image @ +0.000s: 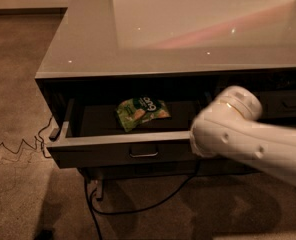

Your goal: Open top drawer

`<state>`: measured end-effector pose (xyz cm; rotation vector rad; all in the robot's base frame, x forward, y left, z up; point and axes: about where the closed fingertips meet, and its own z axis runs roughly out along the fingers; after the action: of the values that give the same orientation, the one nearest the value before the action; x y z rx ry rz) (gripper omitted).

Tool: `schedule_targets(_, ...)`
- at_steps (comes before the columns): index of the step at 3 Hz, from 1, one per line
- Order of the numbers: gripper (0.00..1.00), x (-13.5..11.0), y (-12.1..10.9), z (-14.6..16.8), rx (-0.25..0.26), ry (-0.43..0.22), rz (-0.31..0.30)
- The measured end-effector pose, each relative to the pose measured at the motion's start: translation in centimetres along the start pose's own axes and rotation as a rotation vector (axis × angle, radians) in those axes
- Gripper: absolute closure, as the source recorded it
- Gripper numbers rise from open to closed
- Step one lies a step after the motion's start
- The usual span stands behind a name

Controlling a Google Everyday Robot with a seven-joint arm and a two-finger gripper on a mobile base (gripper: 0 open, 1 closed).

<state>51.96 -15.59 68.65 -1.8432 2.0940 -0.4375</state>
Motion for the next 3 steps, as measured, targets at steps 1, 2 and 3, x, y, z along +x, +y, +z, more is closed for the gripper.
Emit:
schedule_targets(1,1.0,0.9,2.2,-2.5,0.063,-0.055,0.015)
schedule_targets(2,1.0,1.6,3.2,-4.0,0.106,-0.085,0.032)
schedule_targets(3,0.82,1.7,3.2,-4.1,0.112,-0.089,0.035)
